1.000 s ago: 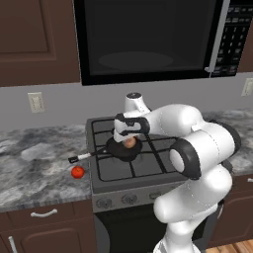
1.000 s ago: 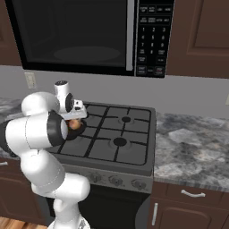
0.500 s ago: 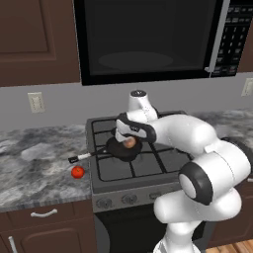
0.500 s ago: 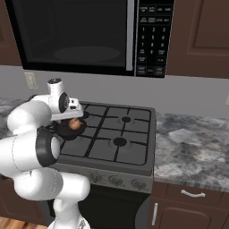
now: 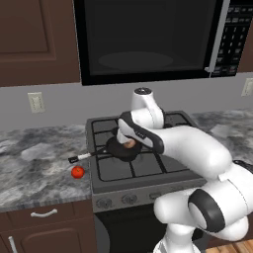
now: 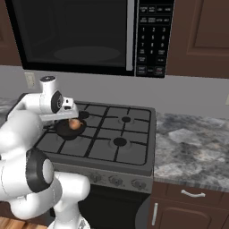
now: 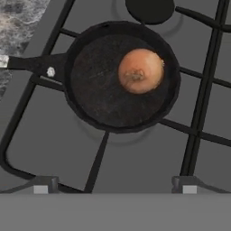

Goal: Place the pan on the front left burner on the stove. Then place the tomato and the onion in the pan and turn on the front left burner.

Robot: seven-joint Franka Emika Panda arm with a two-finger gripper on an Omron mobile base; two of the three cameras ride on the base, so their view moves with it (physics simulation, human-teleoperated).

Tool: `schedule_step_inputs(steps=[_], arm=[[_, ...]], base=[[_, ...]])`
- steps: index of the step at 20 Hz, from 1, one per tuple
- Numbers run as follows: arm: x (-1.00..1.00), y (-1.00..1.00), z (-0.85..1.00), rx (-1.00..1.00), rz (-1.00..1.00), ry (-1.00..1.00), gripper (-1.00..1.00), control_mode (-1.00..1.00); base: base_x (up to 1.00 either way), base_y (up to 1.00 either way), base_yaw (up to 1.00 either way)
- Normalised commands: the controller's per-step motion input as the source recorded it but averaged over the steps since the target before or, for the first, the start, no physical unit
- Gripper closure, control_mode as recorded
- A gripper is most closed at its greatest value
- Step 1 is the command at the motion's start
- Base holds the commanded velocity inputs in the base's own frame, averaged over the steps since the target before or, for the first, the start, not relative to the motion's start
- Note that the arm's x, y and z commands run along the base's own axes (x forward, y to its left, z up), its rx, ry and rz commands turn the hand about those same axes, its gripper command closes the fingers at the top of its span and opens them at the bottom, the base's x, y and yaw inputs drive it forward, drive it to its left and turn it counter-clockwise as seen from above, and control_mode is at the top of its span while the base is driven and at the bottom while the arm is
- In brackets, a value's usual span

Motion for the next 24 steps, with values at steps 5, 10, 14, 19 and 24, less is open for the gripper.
schedule_step_inputs(steps=[5,10,14,19,24], arm=[[-0.65,0.28,0.0,0.0,0.0,0.0,-1.0,-1.0],[-0.49,0.45,0.0,0.0,0.0,0.0,-1.0,-1.0],[-0.3,0.49,0.05,0.03,0.0,0.0,-1.0,-1.0],[-0.13,0.53,0.07,0.04,0.0,0.0,-1.0,-1.0],[-0.15,0.53,0.02,0.01,0.0,0.0,-1.0,-1.0]], base=[[0.0,0.0,0.0],[0.0,0.0,0.0],[0.0,0.0,0.0],[0.0,0.0,0.0],[0.0,0.0,0.0]])
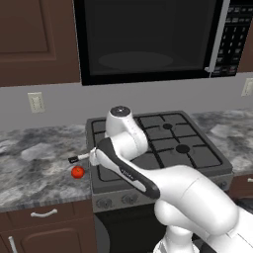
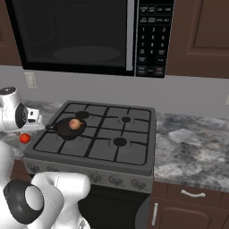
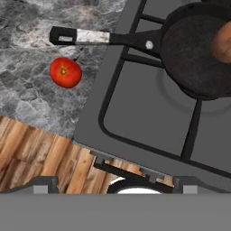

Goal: Place the pan on the front left burner on the stove. Then place the tomato and the onion in the pan and turn on the front left burner.

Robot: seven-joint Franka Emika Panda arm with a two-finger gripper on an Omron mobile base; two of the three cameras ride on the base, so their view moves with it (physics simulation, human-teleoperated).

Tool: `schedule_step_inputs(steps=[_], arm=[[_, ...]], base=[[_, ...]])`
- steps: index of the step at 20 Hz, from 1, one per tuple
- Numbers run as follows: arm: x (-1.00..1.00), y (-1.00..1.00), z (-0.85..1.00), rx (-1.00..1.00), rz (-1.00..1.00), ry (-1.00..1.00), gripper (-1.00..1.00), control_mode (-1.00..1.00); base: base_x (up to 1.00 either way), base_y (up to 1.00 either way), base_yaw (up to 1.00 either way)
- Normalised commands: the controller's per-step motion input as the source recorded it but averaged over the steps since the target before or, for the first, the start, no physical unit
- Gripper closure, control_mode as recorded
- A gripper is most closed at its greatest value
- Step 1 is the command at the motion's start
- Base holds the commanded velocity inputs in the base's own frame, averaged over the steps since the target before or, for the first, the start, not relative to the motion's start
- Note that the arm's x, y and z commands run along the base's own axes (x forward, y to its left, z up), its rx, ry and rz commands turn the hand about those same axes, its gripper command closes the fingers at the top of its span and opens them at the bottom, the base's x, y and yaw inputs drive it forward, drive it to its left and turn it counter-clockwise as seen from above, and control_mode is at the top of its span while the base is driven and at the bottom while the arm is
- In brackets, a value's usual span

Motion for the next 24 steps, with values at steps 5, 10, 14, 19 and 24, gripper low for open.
schedule_step_inputs(steps=[5,10,14,19,24], arm=[[-0.16,0.45,0.0,0.01,0.0,0.0,-1.0,-1.0],[-0.1,0.4,0.0,0.0,0.0,0.0,-1.0,-1.0],[-0.05,0.26,0.0,0.0,0.0,0.0,-1.0,-1.0],[0.0,0.11,-0.01,0.0,0.0,0.0,-1.0,-1.0],[0.0,0.01,-0.14,0.0,0.0,-0.02,-1.0,-1.0]], base=[[0.0,0.0,0.0],[0.0,0.0,0.0],[0.0,0.0,0.0],[0.0,0.0,0.0],[0.0,0.0,0.0]])
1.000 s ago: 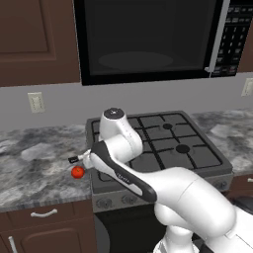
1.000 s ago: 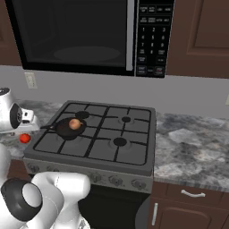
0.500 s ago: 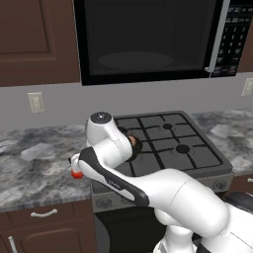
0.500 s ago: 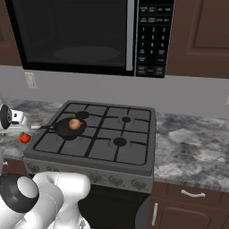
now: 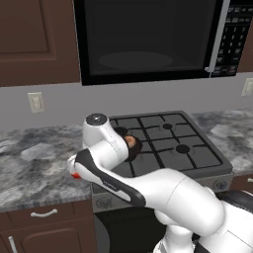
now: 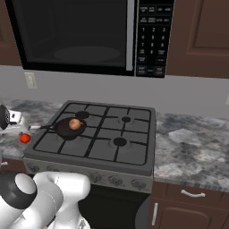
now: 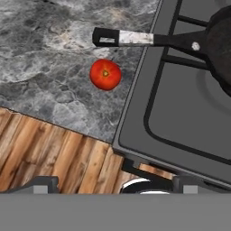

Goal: Place the pan on the front left burner on the stove. Then place the tomato and the onion in the pan and turn on the front left burner.

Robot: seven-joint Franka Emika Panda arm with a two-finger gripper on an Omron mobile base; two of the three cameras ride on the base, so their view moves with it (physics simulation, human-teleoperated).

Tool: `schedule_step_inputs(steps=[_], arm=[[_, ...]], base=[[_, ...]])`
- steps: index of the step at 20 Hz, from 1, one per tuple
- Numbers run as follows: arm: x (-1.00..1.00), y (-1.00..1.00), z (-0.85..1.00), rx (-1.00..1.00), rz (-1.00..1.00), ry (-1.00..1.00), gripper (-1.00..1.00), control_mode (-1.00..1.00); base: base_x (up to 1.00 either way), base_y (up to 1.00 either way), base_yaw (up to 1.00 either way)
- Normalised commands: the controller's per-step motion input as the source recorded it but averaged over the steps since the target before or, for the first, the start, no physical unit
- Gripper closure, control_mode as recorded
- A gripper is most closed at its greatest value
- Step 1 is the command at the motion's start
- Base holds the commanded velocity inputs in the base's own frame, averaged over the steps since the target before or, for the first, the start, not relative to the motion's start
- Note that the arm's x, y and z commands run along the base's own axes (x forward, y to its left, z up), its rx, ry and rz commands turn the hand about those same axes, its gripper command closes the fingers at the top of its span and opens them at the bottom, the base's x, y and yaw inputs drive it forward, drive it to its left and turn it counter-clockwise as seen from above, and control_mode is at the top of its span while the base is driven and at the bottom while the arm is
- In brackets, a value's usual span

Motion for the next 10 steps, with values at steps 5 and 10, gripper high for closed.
schedule_step_inputs(steps=[5,10], arm=[[0.02,0.0,-0.21,0.0,0.0,-0.07,-1.0,-1.0],[0.14,0.07,-0.13,0.0,0.0,-0.04,-1.0,-1.0]], base=[[0.0,0.0,0.0],[0.0,0.0,0.0]])
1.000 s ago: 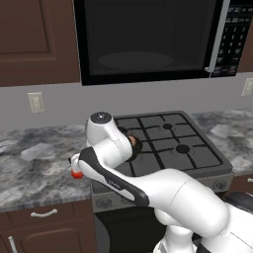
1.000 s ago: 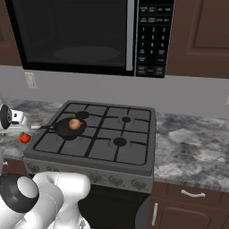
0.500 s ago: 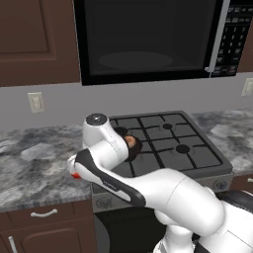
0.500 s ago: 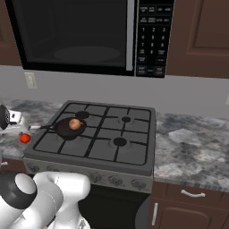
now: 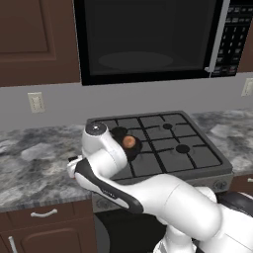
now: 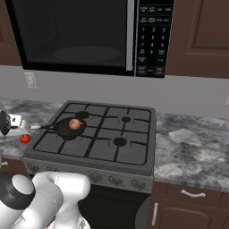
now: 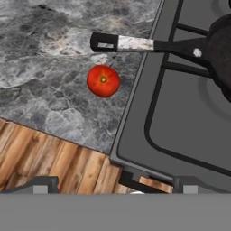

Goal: Place the pan on the front left burner on the stove. Then place the tomato and the onion in the pan and turn on the front left burner.

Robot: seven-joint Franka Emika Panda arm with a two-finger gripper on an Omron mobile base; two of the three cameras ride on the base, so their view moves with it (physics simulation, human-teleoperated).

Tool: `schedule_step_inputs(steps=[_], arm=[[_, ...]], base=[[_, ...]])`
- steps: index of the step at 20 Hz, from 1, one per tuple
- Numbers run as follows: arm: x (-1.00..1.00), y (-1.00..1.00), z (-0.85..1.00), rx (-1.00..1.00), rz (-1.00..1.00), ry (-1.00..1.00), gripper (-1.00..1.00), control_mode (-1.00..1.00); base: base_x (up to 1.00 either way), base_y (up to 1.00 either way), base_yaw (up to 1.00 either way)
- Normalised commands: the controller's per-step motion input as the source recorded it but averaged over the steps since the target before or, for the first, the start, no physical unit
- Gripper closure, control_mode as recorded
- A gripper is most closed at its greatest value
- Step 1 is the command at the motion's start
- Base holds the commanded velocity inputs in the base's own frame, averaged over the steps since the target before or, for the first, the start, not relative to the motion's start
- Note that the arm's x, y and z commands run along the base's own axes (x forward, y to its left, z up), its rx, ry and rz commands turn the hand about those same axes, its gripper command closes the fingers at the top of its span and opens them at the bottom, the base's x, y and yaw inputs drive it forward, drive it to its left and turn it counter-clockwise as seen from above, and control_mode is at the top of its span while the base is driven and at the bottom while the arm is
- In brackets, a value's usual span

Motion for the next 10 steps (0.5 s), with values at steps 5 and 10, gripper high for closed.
schedule_step_inputs(steps=[5,10], arm=[[0.25,0.15,-0.04,0.0,0.0,0.0,-1.0,-1.0],[0.27,0.22,-0.12,0.0,0.0,0.0,-1.0,-1.0]], base=[[0.0,0.0,0.0],[0.0,0.0,0.0]])
